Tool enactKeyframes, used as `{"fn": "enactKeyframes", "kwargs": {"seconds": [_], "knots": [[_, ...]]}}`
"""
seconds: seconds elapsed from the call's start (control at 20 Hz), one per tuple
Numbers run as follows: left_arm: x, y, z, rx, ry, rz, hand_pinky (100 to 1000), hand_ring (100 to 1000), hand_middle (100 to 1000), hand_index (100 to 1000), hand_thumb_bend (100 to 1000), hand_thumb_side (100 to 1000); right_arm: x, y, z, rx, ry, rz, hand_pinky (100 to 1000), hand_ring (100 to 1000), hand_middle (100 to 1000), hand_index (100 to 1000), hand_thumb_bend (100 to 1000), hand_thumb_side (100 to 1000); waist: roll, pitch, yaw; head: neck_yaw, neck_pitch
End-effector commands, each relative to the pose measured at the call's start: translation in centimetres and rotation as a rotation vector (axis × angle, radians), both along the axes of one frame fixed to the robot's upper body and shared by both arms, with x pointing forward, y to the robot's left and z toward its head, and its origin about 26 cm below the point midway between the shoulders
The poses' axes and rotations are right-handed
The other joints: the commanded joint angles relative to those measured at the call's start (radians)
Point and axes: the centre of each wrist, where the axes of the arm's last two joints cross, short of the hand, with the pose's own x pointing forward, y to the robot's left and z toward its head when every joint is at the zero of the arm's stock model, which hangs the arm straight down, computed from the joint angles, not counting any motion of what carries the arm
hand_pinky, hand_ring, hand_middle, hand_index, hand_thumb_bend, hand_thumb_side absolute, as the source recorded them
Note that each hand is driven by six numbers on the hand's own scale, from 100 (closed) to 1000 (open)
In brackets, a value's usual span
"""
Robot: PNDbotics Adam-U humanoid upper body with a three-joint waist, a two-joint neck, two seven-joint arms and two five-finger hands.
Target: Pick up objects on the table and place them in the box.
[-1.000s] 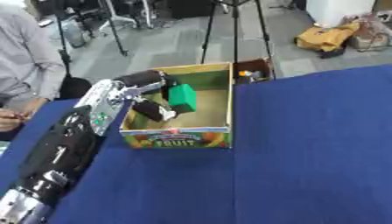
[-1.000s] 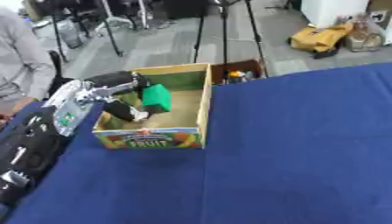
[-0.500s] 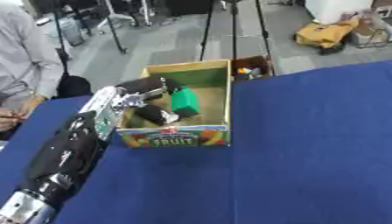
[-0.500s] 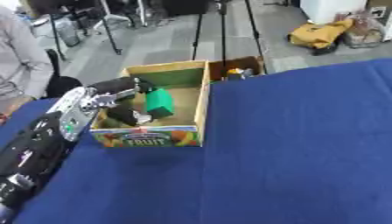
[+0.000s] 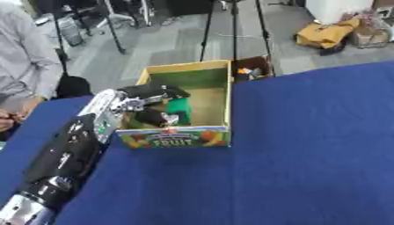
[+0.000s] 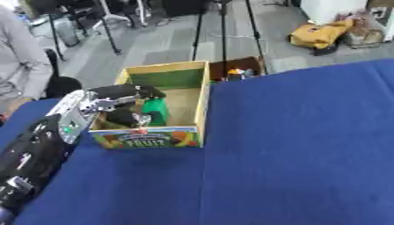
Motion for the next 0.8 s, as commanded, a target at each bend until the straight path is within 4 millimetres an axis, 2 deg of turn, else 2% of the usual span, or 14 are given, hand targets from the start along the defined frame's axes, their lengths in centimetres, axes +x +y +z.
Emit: {"fn": "enactKeyframes", "kwargs": {"seconds": [0.05,0.2,0.4,0.6,0.8], "knots": [[-1.0,0.1,2.7,-0.073,-0.14,-0.027,935,945,963,1000,134,1000,-0.5,0.1,0.6,0.003,-0.028,0.008,877,926,571,814,100,1000,-0.01,-0.039,0.004,0.0,-0.008],[-1.6,-0.7,3.9,-0.167,-0.272,-0.091,918,920,921,1000,100,1000,-0.5,0.0,0.5,0.007,-0.023,0.006,877,925,571,813,100,1000,-0.014,-0.047,0.011,-0.006,0.002],[-2.6,-1.4,4.3,-0.253,-0.306,-0.168,882,900,899,1000,100,1000,-0.5,-0.1,0.4,0.014,-0.016,-0.001,877,925,573,813,100,1000,-0.02,-0.06,0.024,-0.034,0.028],[-4.7,-2.0,5.5,-0.378,-0.366,-0.261,787,847,864,1000,100,1000,-0.5,-0.4,0.1,0.028,-0.008,-0.012,876,924,576,812,100,1000,-0.03,-0.08,0.042,-0.067,0.059],[-7.4,-2.9,6.7,-0.582,-0.437,-0.374,777,812,818,1000,100,1000,-0.5,-0.6,-0.1,0.052,-0.001,-0.024,875,923,581,812,100,1000,-0.044,-0.104,0.062,-0.088,0.09]]}}
